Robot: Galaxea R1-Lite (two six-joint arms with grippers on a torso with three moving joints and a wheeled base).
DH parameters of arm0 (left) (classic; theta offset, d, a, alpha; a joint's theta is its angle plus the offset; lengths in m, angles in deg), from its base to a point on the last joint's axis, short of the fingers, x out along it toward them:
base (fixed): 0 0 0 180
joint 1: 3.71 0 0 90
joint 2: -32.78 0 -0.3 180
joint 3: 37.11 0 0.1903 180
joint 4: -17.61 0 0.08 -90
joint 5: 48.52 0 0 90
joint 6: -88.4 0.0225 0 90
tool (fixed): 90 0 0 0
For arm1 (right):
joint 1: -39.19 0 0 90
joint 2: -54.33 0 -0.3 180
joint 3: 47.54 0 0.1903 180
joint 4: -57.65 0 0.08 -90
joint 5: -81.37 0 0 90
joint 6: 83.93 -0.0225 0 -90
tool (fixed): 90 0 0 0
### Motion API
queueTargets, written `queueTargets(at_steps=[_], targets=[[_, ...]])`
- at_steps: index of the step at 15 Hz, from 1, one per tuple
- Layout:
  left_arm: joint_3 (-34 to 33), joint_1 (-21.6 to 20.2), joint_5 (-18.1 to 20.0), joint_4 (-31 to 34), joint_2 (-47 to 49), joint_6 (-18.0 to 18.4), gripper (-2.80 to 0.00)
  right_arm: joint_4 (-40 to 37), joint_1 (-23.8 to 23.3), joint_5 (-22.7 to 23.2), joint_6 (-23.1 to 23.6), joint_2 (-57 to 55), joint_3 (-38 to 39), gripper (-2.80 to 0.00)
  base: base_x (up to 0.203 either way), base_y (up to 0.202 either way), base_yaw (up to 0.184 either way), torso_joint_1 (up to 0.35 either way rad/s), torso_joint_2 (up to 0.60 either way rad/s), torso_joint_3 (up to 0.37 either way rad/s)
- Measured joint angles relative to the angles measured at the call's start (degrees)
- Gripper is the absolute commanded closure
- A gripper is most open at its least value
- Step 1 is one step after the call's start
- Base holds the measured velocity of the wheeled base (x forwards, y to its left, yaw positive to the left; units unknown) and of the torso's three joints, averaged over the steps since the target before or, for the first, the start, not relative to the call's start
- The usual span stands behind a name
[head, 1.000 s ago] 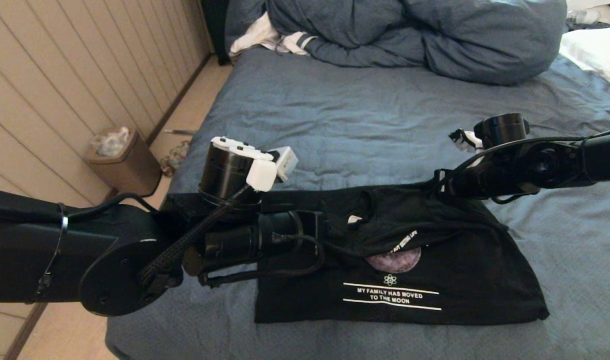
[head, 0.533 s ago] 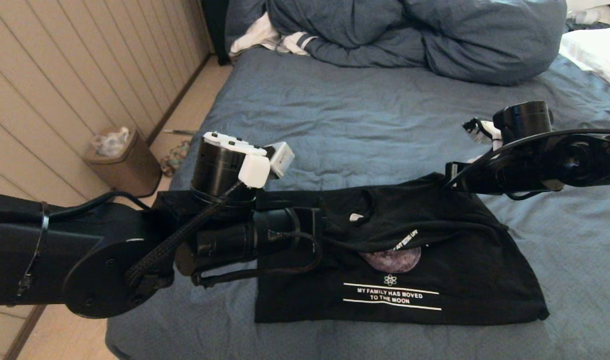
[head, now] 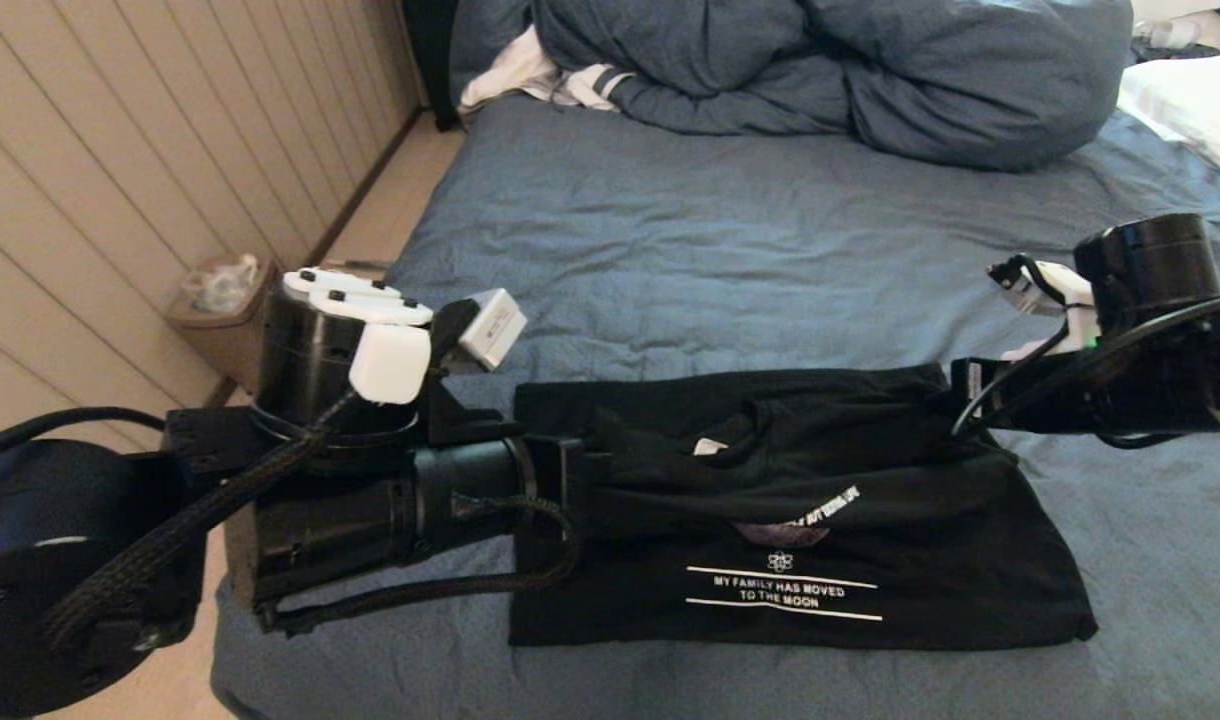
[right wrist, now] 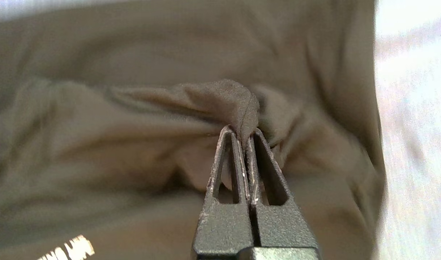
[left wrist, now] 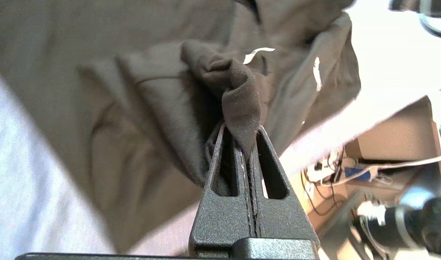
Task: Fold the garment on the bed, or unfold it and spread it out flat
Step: Unford the black T-shirt
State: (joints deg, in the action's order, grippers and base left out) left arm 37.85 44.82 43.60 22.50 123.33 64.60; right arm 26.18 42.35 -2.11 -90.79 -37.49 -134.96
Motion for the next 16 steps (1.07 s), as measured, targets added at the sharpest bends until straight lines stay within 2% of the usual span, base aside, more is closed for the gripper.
queueTargets(at_steps=[6, 11, 15, 16], targets=[[-10.0, 3.3, 0.4, 4.1, -7.4, -0.7, 0.0, -17.2, 0.3, 0.2, 2.8, 13.4, 6.6, 0.0, 0.0, 0.0, 0.0, 0.0, 0.0, 0.0], [-15.2, 8.2, 0.6, 3.8, -8.4, -3.7, 0.0, -17.5, 0.6, 0.1, 4.0, 18.7, 15.1, 0.0, 0.0, 0.0, 0.0, 0.0, 0.0, 0.0], [-17.2, 10.0, 0.8, 3.8, -8.2, -4.2, 0.0, -17.2, 0.8, 0.2, 4.2, 19.8, 19.5, 0.0, 0.0, 0.0, 0.0, 0.0, 0.0, 0.0], [-17.5, 10.3, 0.9, 3.8, -8.1, -4.2, 0.0, -17.2, 0.8, 0.2, 4.2, 19.9, 20.0, -2.8, 0.0, 0.0, 0.0, 0.0, 0.0, 0.0]])
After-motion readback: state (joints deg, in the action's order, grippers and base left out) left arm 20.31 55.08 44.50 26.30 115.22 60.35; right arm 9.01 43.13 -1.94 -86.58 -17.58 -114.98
